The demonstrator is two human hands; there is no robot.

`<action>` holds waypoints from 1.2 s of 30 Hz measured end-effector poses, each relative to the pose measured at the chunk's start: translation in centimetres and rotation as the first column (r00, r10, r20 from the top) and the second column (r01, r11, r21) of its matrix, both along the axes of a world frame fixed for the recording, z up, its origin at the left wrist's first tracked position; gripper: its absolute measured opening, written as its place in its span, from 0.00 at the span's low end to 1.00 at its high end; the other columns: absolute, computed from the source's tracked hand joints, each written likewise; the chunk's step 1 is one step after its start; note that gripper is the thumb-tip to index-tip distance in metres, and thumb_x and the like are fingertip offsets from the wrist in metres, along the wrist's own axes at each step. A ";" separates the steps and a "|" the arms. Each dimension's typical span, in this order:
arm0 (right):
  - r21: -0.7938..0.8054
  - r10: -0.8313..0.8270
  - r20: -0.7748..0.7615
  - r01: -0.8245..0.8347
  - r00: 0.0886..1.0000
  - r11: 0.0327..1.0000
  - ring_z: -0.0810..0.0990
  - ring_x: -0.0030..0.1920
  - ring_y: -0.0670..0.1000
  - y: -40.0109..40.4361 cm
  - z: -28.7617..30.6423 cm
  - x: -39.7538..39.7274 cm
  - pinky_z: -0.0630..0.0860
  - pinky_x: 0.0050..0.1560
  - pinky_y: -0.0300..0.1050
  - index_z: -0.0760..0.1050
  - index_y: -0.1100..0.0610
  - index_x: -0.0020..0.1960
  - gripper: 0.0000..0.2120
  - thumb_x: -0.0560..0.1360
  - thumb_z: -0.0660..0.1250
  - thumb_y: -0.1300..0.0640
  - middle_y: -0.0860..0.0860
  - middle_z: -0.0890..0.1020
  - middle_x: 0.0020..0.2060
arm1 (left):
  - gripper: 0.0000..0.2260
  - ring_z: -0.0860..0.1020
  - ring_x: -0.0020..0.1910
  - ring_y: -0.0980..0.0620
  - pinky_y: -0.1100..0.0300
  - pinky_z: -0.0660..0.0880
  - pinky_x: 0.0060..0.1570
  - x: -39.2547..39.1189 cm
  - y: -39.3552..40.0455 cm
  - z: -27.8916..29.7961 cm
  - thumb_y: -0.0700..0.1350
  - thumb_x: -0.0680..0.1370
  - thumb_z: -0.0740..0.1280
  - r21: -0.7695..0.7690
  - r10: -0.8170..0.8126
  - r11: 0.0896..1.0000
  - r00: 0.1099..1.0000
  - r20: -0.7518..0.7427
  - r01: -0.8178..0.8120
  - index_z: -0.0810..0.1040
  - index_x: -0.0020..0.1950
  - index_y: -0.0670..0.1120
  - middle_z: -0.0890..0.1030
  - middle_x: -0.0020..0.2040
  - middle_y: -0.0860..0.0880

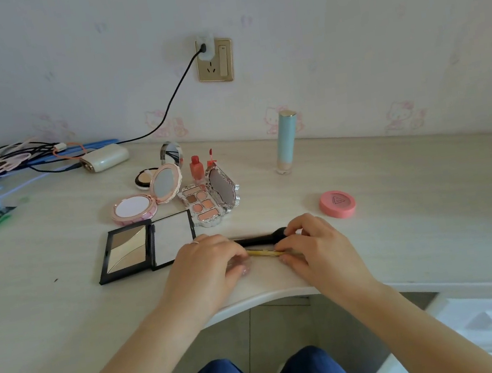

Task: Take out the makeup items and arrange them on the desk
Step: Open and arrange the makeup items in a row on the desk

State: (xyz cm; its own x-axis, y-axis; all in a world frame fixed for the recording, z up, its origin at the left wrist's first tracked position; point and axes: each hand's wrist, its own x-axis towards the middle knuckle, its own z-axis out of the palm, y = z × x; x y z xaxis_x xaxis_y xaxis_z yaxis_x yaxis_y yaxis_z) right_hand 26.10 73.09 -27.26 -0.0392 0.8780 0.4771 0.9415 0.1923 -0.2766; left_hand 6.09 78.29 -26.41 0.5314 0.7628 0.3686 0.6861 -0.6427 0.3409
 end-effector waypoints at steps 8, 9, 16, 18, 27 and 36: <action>0.079 -0.008 -0.005 0.009 1.000 0.997 0.77 0.35 0.52 0.5 -0.2 0.1 0.70 0.35 0.37 0.84 0.50 0.42 0.07 0.64 0.70 0.56 0.50 0.77 0.37 | 0.06 0.78 0.45 0.49 0.57 0.72 0.44 0.0 0.2 0.1 0.45 0.70 0.74 -0.005 0.008 1.000 1.000 0.020 -0.008 0.84 0.45 0.54 0.82 0.43 0.55; 0.084 -0.008 -0.006 0.009 1.000 0.996 0.77 0.34 0.52 0.6 -0.2 0.0 0.69 0.35 0.37 0.84 0.50 0.42 0.07 0.64 0.71 0.56 0.49 0.76 0.36 | 0.06 0.77 0.46 0.49 0.57 0.71 0.44 0.1 0.2 0.1 0.45 0.70 0.73 -0.007 0.010 1.000 1.000 0.022 -0.010 0.84 0.46 0.54 0.82 0.43 0.55; 0.093 -0.010 -0.034 0.013 0.999 0.996 0.77 0.35 0.52 0.4 -0.3 0.2 0.69 0.35 0.38 0.83 0.51 0.43 0.08 0.64 0.71 0.55 0.48 0.76 0.36 | 0.09 0.76 0.51 0.50 0.56 0.70 0.48 -0.1 0.1 0.5 0.47 0.71 0.73 -0.013 0.042 0.999 0.999 0.005 -0.042 0.82 0.50 0.53 0.81 0.47 0.55; 0.092 -0.003 -0.043 0.007 0.999 0.996 0.76 0.36 0.51 0.3 -0.3 0.2 0.68 0.35 0.37 0.83 0.51 0.44 0.08 0.64 0.73 0.57 0.48 0.76 0.36 | 0.09 0.75 0.52 0.52 0.59 0.68 0.49 -0.2 0.0 0.6 0.48 0.72 0.72 -0.026 0.044 0.999 0.999 -0.007 -0.044 0.81 0.51 0.54 0.80 0.48 0.56; 0.094 0.017 -0.078 -0.010 0.997 0.996 0.75 0.37 0.49 -0.1 -0.3 0.4 0.68 0.35 0.35 0.82 0.51 0.46 0.09 0.66 0.73 0.56 0.47 0.76 0.38 | 0.10 0.72 0.47 0.58 0.72 0.63 0.44 -0.3 -0.2 0.8 0.49 0.71 0.73 -0.093 0.026 0.995 0.999 0.025 -0.023 0.80 0.51 0.55 0.76 0.45 0.61; 0.049 -0.042 -0.145 0.050 0.988 0.998 0.74 0.38 0.43 -0.7 1.4 3.0 0.71 0.38 0.35 0.82 0.50 0.47 0.07 0.70 0.74 0.56 0.43 0.73 0.40 | 0.09 0.76 0.47 0.61 0.64 0.72 0.48 2.3 0.9 3.4 0.47 0.71 0.74 -0.235 -0.031 0.968 0.973 0.228 0.086 0.79 0.48 0.56 0.79 0.44 0.60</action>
